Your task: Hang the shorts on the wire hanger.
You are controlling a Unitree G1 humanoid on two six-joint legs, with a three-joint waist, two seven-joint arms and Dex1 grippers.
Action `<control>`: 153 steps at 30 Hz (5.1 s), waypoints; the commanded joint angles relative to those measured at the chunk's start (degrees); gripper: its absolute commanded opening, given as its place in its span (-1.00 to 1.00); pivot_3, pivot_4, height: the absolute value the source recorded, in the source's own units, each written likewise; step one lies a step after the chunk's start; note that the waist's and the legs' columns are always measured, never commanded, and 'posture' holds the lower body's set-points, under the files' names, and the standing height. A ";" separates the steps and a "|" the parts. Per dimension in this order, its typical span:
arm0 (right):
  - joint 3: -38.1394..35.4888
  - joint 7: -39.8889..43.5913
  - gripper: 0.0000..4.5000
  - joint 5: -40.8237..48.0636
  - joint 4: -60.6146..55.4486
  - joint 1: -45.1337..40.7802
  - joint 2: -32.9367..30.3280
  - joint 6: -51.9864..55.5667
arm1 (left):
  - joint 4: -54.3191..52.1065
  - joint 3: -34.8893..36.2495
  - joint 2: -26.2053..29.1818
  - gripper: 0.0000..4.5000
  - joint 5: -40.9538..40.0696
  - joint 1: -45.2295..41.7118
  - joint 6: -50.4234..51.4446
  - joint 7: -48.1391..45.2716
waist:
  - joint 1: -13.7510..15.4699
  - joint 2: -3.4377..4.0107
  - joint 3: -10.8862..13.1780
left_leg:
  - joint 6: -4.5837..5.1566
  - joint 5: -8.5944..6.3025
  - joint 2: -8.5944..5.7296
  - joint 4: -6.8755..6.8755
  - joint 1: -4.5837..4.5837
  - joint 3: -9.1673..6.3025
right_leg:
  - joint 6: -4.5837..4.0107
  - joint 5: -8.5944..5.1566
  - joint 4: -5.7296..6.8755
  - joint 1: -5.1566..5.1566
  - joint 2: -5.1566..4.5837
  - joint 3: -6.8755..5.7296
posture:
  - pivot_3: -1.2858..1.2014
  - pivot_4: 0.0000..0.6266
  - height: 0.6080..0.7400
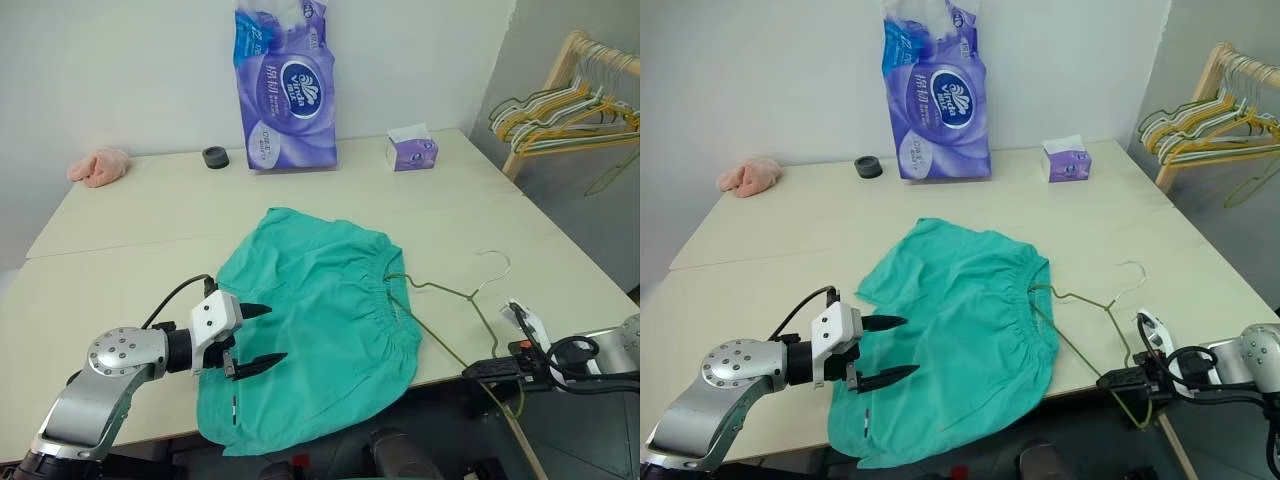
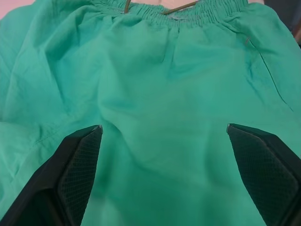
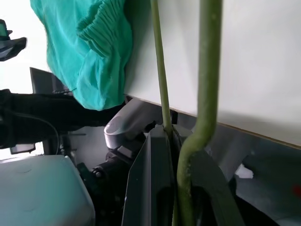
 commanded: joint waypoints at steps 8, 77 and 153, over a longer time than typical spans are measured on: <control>-1.54 -12.18 -1.00 10.18 6.45 -5.58 5.29 0.38 | -2.18 -0.16 -0.67 0.99 0.81 -0.19 -0.72 1.71 | 0.14 -0.02 0.03 | 0.00 0.00 0.00 0.00 -0.02 0.00 | 0.00 0.00 -0.01 0.00 0.00 0.00 | -0.16 -0.84 1.00; 27.60 6.06 -1.00 -45.42 -17.70 -21.99 7.80 -51.54 | 28.83 -9.40 1.01 0.99 5.57 -45.91 -11.81 -16.11 | -1.13 -0.04 -0.14 | -0.04 0.01 -0.08 0.03 -0.14 -0.18 | -0.25 0.21 0.11 -0.17 -0.15 -0.17 | -0.21 -0.99 1.00; 15.83 -5.81 1.00 -37.43 -22.62 4.04 25.32 -44.01 | 32.56 -11.24 -0.56 -1.00 13.18 -37.93 -18.88 -16.03 | -3.12 -0.14 -0.34 | -0.02 0.00 -0.13 0.64 -0.32 -0.91 | -0.21 0.23 0.53 0.03 -0.19 -0.74 | -0.21 -0.95 1.00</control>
